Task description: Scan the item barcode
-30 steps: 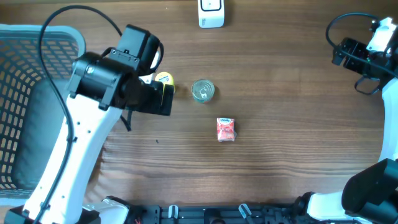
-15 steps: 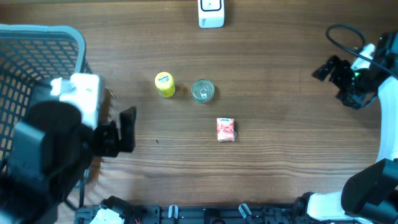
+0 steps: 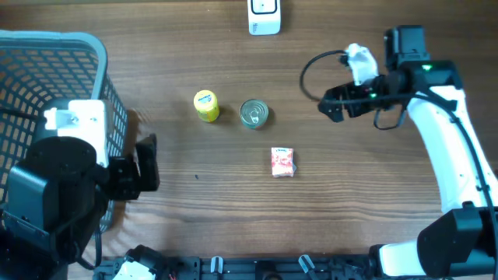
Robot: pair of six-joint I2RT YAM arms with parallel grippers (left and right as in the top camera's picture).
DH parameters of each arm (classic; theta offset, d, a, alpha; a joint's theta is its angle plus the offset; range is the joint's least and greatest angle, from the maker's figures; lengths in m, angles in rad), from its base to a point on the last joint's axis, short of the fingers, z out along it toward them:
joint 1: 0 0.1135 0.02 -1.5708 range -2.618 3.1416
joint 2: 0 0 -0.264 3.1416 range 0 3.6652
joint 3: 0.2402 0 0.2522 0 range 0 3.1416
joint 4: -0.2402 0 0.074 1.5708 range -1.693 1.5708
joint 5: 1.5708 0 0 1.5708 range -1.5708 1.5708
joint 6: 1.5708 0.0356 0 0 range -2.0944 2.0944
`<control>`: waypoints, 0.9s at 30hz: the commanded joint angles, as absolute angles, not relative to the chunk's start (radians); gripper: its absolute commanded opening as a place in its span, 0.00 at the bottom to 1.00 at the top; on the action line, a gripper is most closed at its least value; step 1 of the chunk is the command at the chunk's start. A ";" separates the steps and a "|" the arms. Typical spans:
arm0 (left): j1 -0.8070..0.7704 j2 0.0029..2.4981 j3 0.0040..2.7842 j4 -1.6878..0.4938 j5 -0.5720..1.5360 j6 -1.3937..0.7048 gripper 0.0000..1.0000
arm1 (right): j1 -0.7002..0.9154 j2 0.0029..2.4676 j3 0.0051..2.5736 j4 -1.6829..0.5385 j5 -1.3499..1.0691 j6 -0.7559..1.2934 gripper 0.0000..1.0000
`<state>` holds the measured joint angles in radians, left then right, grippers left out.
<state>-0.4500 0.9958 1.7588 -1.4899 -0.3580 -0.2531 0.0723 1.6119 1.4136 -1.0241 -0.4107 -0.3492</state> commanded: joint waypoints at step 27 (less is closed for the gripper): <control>-0.453 0.995 1.758 -1.522 -0.669 -0.533 1.00 | 0.278 1.646 1.183 -0.886 -0.569 -0.517 1.00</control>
